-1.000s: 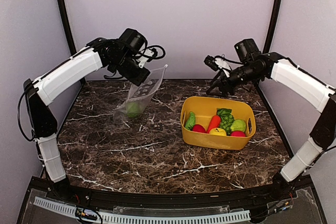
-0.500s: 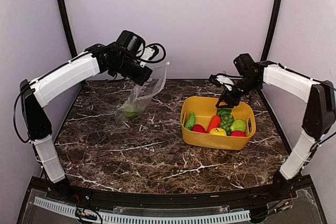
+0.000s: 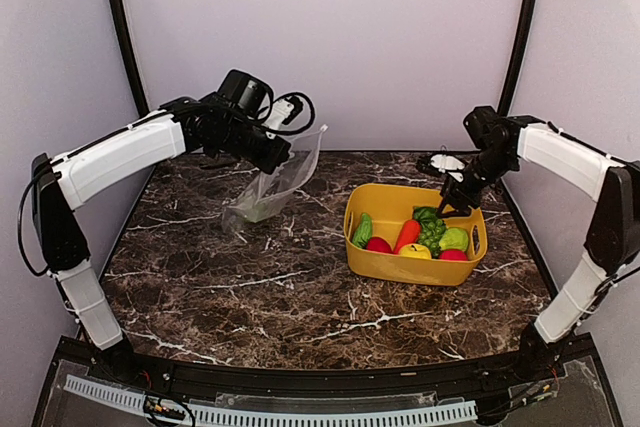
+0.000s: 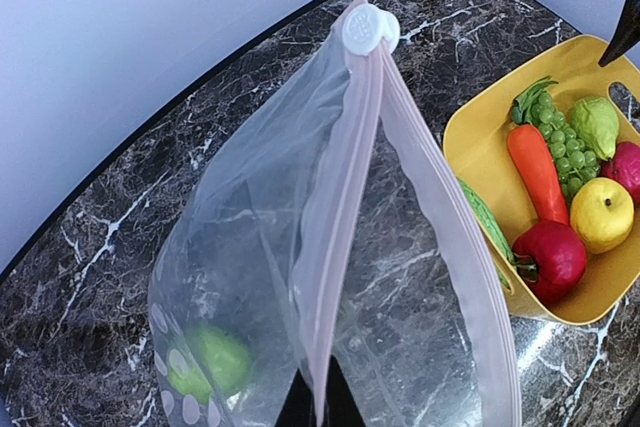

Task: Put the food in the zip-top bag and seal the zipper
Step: Adjust the zipper food storage bag at the center of the board.

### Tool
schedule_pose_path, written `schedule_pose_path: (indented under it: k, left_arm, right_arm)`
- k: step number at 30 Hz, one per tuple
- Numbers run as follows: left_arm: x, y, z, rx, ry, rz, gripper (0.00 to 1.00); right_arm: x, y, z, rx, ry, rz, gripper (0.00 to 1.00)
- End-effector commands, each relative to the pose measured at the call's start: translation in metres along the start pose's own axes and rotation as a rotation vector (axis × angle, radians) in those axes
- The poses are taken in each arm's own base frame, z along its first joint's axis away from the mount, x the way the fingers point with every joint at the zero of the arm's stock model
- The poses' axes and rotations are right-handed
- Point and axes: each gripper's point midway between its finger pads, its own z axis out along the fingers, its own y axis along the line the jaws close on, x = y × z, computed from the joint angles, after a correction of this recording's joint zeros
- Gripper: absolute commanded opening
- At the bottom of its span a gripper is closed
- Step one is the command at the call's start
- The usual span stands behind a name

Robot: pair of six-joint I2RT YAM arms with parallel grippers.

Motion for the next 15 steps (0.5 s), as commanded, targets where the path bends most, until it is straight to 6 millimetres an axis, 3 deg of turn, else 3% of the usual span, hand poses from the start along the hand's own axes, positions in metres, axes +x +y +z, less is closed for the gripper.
schedule_pose_path:
  k: [1, 3, 6, 15]
  left_arm:
    - [-0.011, -0.005, -0.034, 0.032, -0.081, -0.025, 0.01]
    - [-0.006, 0.0, -0.04, 0.004, -0.093, 0.002, 0.01]
    - [0.004, 0.006, -0.042, -0.037, -0.113, 0.024, 0.01]
    - [-0.003, 0.0, -0.051, -0.001, -0.148, -0.024, 0.01]
  right_arm:
    - [0.018, 0.01, -0.011, 0.024, 0.066, -0.074, 0.76]
    - [0.023, 0.013, -0.014, 0.018, 0.089, -0.084, 0.81]
    - [0.031, 0.022, -0.016, -0.016, 0.126, -0.107, 0.82]
    - [0.062, 0.022, -0.004, -0.02, 0.252, -0.18, 0.82]
